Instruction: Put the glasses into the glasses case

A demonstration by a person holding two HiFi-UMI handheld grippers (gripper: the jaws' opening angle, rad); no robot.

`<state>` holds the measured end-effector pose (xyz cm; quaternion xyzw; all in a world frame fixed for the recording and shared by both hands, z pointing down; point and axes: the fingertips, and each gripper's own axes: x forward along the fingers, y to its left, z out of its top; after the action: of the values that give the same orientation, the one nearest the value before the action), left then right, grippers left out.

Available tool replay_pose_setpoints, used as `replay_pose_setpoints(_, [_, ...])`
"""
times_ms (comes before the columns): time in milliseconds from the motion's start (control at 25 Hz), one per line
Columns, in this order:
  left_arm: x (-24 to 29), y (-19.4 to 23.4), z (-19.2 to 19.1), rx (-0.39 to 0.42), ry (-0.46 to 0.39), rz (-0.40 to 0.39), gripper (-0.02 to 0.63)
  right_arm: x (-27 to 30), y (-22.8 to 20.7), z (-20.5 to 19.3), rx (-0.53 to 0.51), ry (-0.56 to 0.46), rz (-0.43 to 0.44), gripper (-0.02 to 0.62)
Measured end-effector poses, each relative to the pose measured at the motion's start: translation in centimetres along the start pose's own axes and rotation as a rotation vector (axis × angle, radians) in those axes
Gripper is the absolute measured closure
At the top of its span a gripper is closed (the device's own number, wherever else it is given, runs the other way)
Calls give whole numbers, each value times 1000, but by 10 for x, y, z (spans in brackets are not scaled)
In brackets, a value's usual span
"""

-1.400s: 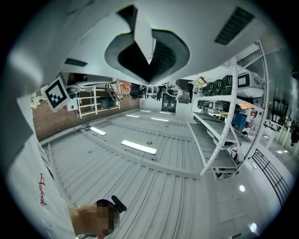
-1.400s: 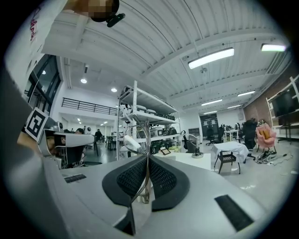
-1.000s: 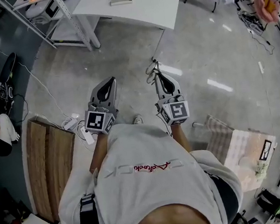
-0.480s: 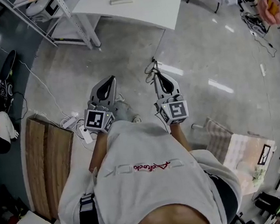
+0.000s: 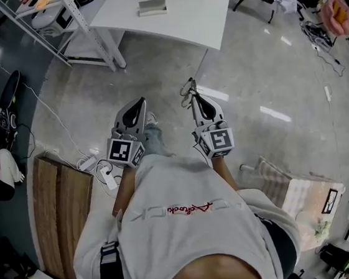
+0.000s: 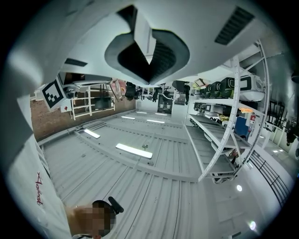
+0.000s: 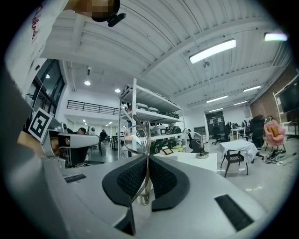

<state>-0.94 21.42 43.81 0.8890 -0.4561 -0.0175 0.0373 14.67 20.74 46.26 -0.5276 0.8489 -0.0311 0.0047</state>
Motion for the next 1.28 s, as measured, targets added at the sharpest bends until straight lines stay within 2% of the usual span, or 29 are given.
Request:
replay_pose_setpoints(280, [55, 43, -4, -22, 0, -32, 598, 63, -25, 1, -13, 10, -25, 580])
replay_pose_setpoints(680, [130, 124, 11, -53, 10, -80, 598, 171, -46, 21, -29, 19, -49, 580])
replay_pose_setpoints(1280, [208, 225, 20, -65, 27, -131, 598, 295, -65, 26, -32, 35, -91, 580])
